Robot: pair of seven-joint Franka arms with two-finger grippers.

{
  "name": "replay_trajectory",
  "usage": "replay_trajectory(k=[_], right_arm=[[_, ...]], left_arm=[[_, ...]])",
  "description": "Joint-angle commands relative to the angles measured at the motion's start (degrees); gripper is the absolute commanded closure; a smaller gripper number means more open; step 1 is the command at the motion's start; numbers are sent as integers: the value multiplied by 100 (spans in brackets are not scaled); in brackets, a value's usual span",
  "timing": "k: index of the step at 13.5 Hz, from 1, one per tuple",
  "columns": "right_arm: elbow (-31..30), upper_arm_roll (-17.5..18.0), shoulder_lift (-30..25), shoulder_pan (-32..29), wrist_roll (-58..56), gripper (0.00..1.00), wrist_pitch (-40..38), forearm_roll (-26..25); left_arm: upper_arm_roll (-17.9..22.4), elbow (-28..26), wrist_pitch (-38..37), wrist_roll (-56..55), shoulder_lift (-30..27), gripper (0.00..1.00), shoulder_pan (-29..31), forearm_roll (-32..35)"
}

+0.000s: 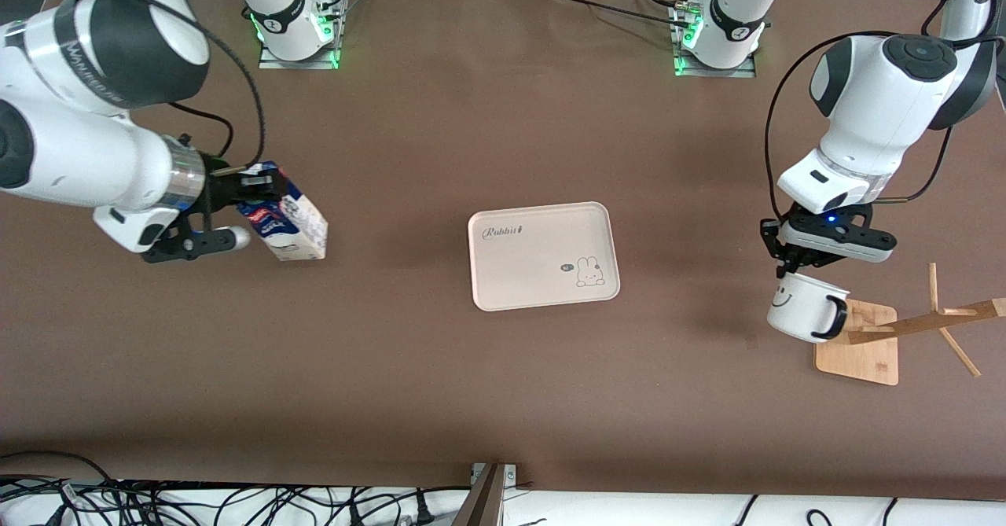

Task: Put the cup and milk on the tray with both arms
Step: 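Lift the carton with the right gripper while the left gripper lifts the mug, then carry the carton over the tray and lower it with the right gripper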

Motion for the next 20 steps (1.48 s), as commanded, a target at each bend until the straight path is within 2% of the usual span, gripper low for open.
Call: replay_trajectory(k=[1,5,9,13,15,17,20], right_arm=[[51,-40,-40,429,610,61,240,211],[51,-49,188,1062,911,61,601,220],[60,-67,426,1793,1507,60,1242,220],[217,-67,759,2241,2236,60,1753,212],[270,-49,927,2312,2431,60,1885,273],[323,-58,1041,2312,2388,60,1903,780],[411,-49,1252,2409,2361,60,1894,897]], left_arm=[[-56,432,-1156,-13,22,100,-17,24],[-47,968,-2896,-4,40,100,-70,-564],[-39,1320,-4146,-22,110,100,-114,-592],[-38,2250,-5562,-425,654,100,-88,-653],[-38,2358,-5669,-444,708,100,-79,-662],[-38,2341,-5704,-575,717,100,-79,-662],[-38,2358,-5801,-768,813,100,-70,-688]])
